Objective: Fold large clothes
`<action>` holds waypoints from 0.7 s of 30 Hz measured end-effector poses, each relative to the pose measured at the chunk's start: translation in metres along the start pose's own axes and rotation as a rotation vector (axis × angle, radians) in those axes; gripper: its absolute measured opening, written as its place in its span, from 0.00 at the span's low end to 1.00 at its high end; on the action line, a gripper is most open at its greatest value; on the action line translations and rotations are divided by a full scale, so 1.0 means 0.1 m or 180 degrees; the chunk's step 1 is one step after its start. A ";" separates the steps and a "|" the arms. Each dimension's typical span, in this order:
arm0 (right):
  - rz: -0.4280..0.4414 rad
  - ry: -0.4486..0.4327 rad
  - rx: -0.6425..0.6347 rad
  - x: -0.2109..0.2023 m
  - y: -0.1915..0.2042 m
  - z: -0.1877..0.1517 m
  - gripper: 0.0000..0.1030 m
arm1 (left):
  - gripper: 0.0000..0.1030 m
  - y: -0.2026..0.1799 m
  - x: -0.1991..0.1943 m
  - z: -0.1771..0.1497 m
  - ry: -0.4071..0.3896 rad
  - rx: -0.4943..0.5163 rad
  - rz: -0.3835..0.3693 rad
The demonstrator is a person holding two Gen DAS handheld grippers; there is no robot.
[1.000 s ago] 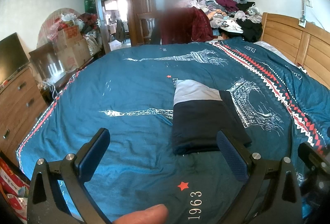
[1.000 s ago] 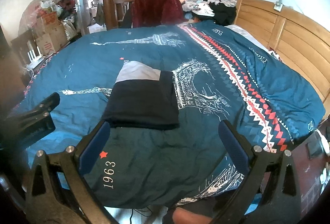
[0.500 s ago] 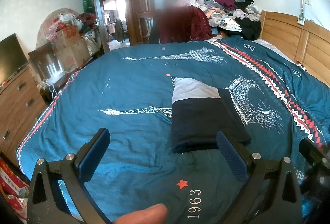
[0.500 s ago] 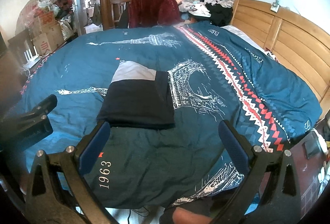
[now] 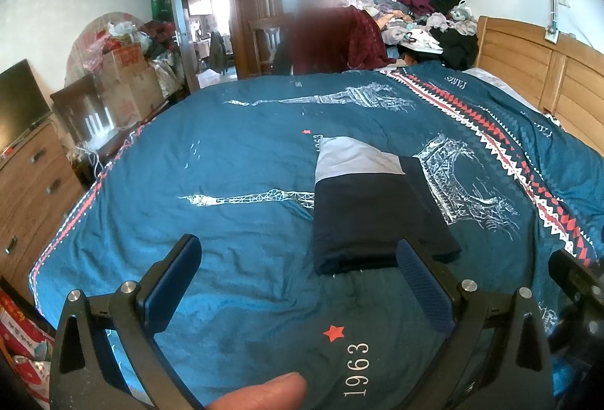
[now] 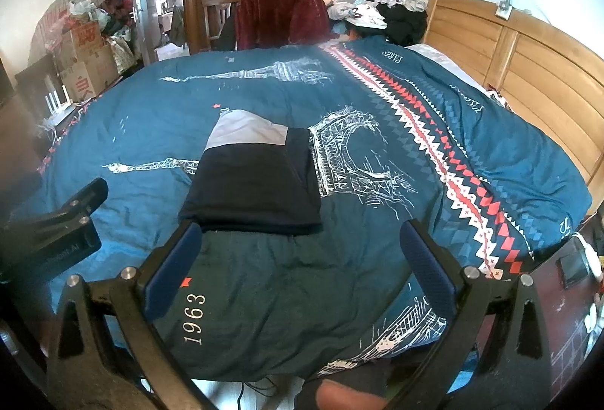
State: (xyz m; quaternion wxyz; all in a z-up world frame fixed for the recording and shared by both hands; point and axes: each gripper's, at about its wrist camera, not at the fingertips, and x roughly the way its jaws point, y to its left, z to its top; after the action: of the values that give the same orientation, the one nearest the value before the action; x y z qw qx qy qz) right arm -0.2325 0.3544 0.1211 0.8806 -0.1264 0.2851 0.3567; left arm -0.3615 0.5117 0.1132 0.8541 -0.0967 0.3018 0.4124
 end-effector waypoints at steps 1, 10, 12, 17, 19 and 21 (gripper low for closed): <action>0.0000 0.0003 -0.0003 0.01 0.00 0.00 1.00 | 1.00 0.01 0.00 0.01 0.0002 0.0002 -0.0001; 0.0000 0.0003 -0.0005 0.01 0.00 0.00 1.00 | 1.00 0.02 0.02 0.01 -0.0008 0.0011 -0.0006; 0.0006 0.0008 -0.0013 0.03 0.01 -0.01 1.00 | 1.00 0.02 0.01 0.01 -0.0010 0.0011 -0.0007; 0.0009 0.0007 -0.0012 0.02 0.02 -0.01 1.00 | 1.00 0.03 0.02 0.02 -0.0009 0.0020 -0.0014; 0.0010 0.0007 -0.0021 0.04 0.02 -0.01 1.00 | 1.00 0.03 0.03 0.02 -0.0002 0.0018 -0.0014; 0.0022 0.0010 -0.0033 0.06 0.03 -0.02 1.00 | 1.00 0.04 0.03 0.02 0.0000 0.0021 -0.0014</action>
State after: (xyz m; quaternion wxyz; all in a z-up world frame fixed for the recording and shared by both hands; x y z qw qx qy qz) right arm -0.2315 0.3588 0.1161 0.8783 -0.1306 0.2850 0.3610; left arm -0.3623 0.5171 0.1137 0.8553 -0.0946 0.3030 0.4094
